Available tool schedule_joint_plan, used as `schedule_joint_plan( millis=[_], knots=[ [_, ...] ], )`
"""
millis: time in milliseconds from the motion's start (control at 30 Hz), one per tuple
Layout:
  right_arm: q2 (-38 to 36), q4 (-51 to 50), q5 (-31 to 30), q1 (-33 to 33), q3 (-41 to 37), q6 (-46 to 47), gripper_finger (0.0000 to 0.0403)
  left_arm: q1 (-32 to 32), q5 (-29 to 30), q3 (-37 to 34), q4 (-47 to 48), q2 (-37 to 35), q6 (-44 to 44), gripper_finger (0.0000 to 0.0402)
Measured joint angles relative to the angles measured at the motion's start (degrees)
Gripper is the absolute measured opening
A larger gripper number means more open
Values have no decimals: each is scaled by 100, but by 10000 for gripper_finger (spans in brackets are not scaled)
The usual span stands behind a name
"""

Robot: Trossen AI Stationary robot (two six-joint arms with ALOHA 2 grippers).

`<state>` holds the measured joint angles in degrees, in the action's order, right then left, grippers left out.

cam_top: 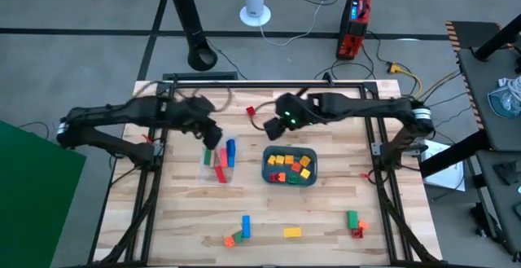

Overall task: Sort blocks by size
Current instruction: Put the top red square game piece into the blue bin

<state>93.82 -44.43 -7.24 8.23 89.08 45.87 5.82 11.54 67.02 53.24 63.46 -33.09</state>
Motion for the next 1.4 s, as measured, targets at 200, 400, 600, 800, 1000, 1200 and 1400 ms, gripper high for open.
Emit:
schedule_joint_plan(
  millis=[200,400,600,800,1000,1200,1400],
  knots=[
    [1112,-305,43,389,1347,-300,215,230,3,-457,-380,-1007,651,162],
    [2416,-1018,-17,628,3107,-724,215,426,263,-555,-438,-1547,1237,162],
    [3575,-1553,-36,670,4612,-921,220,469,289,-520,-386,-1907,1346,162],
    [3633,-1407,-355,723,4159,-613,256,483,-33,-511,-165,-2269,1324,162],
    [3884,-835,-1090,820,4080,-1296,305,488,-38,-511,-162,-2445,1420,162],
    [4362,-440,-1039,937,4080,-1220,329,488,-32,-520,-160,-2453,1389,162],
    [4754,-486,-770,947,4078,-1140,340,488,-22,-526,-123,-2408,1333,162]
  ],
)
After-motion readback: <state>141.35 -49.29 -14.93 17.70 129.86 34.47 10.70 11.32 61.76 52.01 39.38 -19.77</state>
